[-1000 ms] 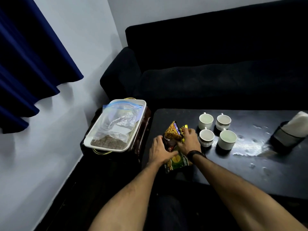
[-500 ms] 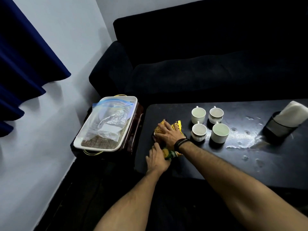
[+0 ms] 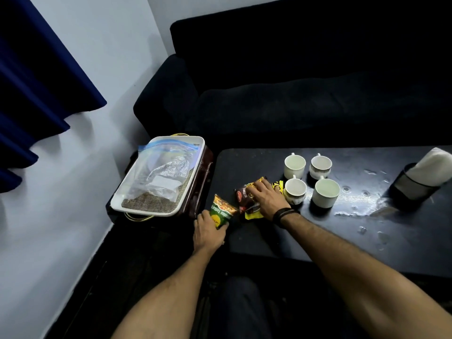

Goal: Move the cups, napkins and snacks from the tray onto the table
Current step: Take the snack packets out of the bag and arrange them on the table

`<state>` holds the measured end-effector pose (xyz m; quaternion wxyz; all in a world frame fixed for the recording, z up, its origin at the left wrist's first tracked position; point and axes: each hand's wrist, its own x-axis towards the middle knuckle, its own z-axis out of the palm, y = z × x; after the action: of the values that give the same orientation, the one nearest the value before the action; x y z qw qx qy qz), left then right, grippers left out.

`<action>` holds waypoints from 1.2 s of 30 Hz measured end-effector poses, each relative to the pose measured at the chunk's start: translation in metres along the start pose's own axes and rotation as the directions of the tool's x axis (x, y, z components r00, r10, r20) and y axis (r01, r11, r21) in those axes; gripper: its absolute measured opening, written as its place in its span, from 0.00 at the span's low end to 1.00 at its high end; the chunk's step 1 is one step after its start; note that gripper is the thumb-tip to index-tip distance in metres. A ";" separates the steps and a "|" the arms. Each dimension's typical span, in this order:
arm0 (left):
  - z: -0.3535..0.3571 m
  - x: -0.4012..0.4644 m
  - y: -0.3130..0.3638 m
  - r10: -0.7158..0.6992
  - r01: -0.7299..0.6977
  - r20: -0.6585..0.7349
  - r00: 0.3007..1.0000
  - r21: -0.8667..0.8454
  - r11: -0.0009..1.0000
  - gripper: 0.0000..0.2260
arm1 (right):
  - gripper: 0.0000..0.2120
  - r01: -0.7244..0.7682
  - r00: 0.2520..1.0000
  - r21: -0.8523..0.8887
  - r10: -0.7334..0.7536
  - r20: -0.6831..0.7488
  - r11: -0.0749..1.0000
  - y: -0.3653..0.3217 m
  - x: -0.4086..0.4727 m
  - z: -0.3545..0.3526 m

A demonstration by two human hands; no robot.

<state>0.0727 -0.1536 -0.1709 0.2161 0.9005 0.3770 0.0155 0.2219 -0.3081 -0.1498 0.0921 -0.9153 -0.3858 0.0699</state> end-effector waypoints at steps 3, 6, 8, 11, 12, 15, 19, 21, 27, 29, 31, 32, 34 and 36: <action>-0.005 0.011 0.007 -0.195 0.196 0.018 0.981 -0.147 0.970 0.37 | 0.29 0.051 0.998 0.000 -0.051 -0.049 0.999 0.004 -0.004 0.000; -0.006 0.023 0.017 -0.292 0.301 0.075 0.953 -0.268 0.915 0.44 | 0.23 0.069 0.995 -0.001 -0.069 -0.070 0.998 0.007 -0.006 -0.001; -0.005 0.028 0.022 -0.286 0.298 0.082 0.955 -0.303 0.905 0.43 | 0.21 0.051 0.989 0.054 -0.043 -0.143 0.997 0.005 -0.008 -0.002; -0.001 0.026 0.022 -0.160 0.161 0.022 0.987 -0.234 0.959 0.37 | 0.20 0.025 0.961 0.081 -0.002 -0.276 0.996 -0.016 -0.007 -0.001; 0.001 0.023 0.020 -0.082 0.080 -0.007 0.997 -0.173 0.982 0.35 | 0.21 -0.010 0.963 0.076 0.030 -0.268 0.997 -0.026 -0.006 0.001; 0.011 0.014 0.012 0.094 -0.088 -0.072 0.993 0.077 0.993 0.30 | 0.31 -0.212 0.974 0.088 0.218 -0.065 0.973 -0.048 -0.003 0.016; 0.021 0.017 0.006 0.095 -0.075 -0.105 0.990 0.182 0.980 0.28 | 0.35 -0.174 0.985 0.009 0.174 -0.001 0.985 -0.052 0.012 0.030; 0.024 0.026 0.007 0.096 -0.072 -0.116 0.989 0.195 0.978 0.28 | 0.35 -0.106 0.993 -0.042 0.108 0.038 0.993 -0.046 0.028 0.027; 0.035 0.063 0.020 0.117 -0.104 -0.111 0.987 0.120 0.987 0.29 | 0.37 -0.126 0.990 -0.104 0.132 0.054 0.987 -0.010 0.085 0.012; 0.040 0.077 0.028 0.151 -0.143 -0.103 0.983 0.083 0.986 0.29 | 0.34 -0.151 0.988 -0.084 0.153 0.024 0.985 -0.001 0.096 0.012; 0.043 0.091 0.036 0.172 -0.170 -0.098 0.980 0.027 0.985 0.29 | 0.33 -0.164 0.986 -0.086 0.165 0.007 0.983 0.006 0.102 0.017; 0.046 0.099 0.040 0.178 -0.179 -0.097 0.979 -0.002 0.984 0.29 | 0.32 -0.180 0.984 -0.073 0.180 -0.003 0.981 0.009 0.105 0.020; 0.050 0.115 0.049 0.194 -0.198 -0.106 0.975 -0.028 0.980 0.30 | 0.32 -0.222 0.975 -0.019 0.221 -0.015 0.975 0.016 0.112 0.024; 0.053 0.129 0.056 0.216 -0.220 -0.132 0.967 -0.017 0.975 0.30 | 0.34 -0.242 0.970 0.033 0.242 -0.014 0.970 0.024 0.118 0.025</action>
<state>0.2126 -0.1199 -0.2134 0.2021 0.9301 0.2887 0.1035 0.3159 -0.2369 -0.1860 0.1004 -0.9546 -0.2693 0.0782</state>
